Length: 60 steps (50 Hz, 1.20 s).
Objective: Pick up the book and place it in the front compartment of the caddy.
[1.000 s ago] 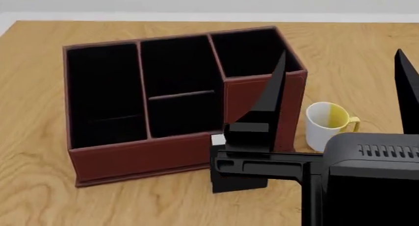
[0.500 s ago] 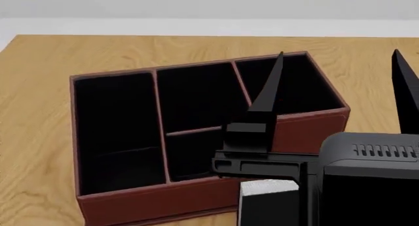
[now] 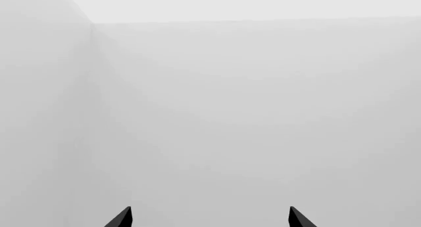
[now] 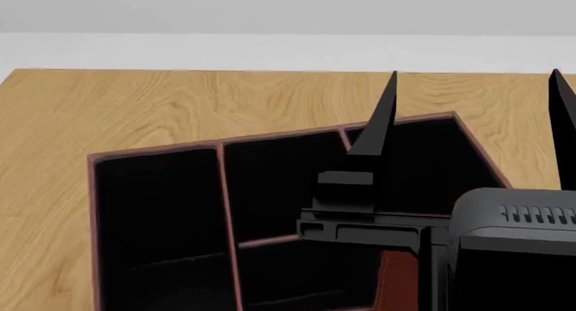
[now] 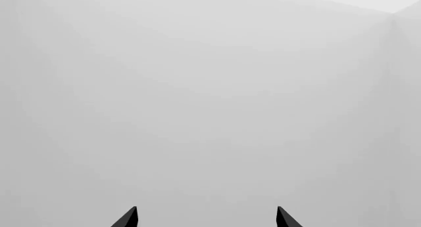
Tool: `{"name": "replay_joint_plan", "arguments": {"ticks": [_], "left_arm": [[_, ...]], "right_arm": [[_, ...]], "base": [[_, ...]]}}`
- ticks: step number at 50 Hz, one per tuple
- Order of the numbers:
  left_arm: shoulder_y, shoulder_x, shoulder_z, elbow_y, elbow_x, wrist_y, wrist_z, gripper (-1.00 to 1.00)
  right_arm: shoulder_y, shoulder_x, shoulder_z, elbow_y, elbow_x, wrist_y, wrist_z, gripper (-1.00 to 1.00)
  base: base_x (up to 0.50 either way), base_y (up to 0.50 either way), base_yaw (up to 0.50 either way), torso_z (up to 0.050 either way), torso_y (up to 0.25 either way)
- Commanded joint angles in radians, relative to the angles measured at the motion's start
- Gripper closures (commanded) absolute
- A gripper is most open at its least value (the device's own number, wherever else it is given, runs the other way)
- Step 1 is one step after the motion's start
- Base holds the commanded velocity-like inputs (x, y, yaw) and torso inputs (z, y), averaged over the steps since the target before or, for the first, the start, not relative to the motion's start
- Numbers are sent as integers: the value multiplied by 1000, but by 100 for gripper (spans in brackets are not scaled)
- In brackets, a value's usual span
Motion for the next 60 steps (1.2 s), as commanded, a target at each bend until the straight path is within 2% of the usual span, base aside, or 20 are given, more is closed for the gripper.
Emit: {"name": "replay_joint_plan", "arguments": {"ticks": [1, 9, 20, 25, 28, 29, 33, 34, 46, 52, 56, 57, 59, 60], "left_arm": [[-6, -8, 10, 0, 0, 10, -7, -100], [-8, -15, 16, 0, 1, 17, -12, -100], [-11, -43, 28, 13, -6, 37, -37, -100], [-8, -42, 34, 1, 0, 53, -31, -100], [3, -50, 31, 2, 1, 67, -33, -100], [7, -54, 29, 3, 0, 73, -35, -100], [10, -58, 29, -1, 2, 85, -35, -100], [12, -62, 27, 4, 0, 87, -39, -100], [2, -63, 44, 0, -4, 104, -38, -100], [0, -70, 46, -1, -3, 111, -40, -100], [1, -74, 47, 0, -2, 116, -44, -100], [1, -77, 47, 4, -3, 115, -47, -100], [3, -83, 47, 11, -4, 120, -52, -100], [3, -88, 47, 15, -7, 122, -56, -100]], "right_arm": [[1, -4, 2, -2, 2, 4, 4, -100], [4, -8, 4, -1, 3, 8, 8, -100], [21, -1, 13, -9, 24, 12, 7, -100], [111, 0, 38, 12, 126, 26, -86, -100], [274, -10, 43, 53, 268, 138, -138, -100], [353, -13, 62, 106, 362, 161, -214, -100], [522, -35, 81, 204, 487, 259, -335, -100], [566, -72, 69, 248, 509, 297, -371, -100], [857, -293, -25, 628, 581, 602, -787, -100], [992, -371, -99, 789, 510, 782, -1034, -100], [1079, -414, -176, 865, 395, 909, -1320, -100], [1138, -408, -226, 871, 300, 951, -1445, -100], [1169, -428, -267, 896, 208, 993, -1585, -100], [1174, -433, -224, 893, 86, 1067, -1721, -100]], "base": [[312, 47, 0, 0, 0], [302, 46, 0, 0, 1], [-3, 0, 0, 0, 1], [0, 0, 0, 0, 0], [0, 0, 0, 0, 0], [0, 0, 0, 0, 0], [0, 0, 0, 0, 0], [0, 0, 0, 0, 10], [0, 0, 0, 0, 0], [0, 0, 0, 0, 0], [0, 0, 0, 0, 0], [0, 0, 0, 0, 0], [0, 0, 0, 0, 0], [0, 0, 0, 0, 0]]}}
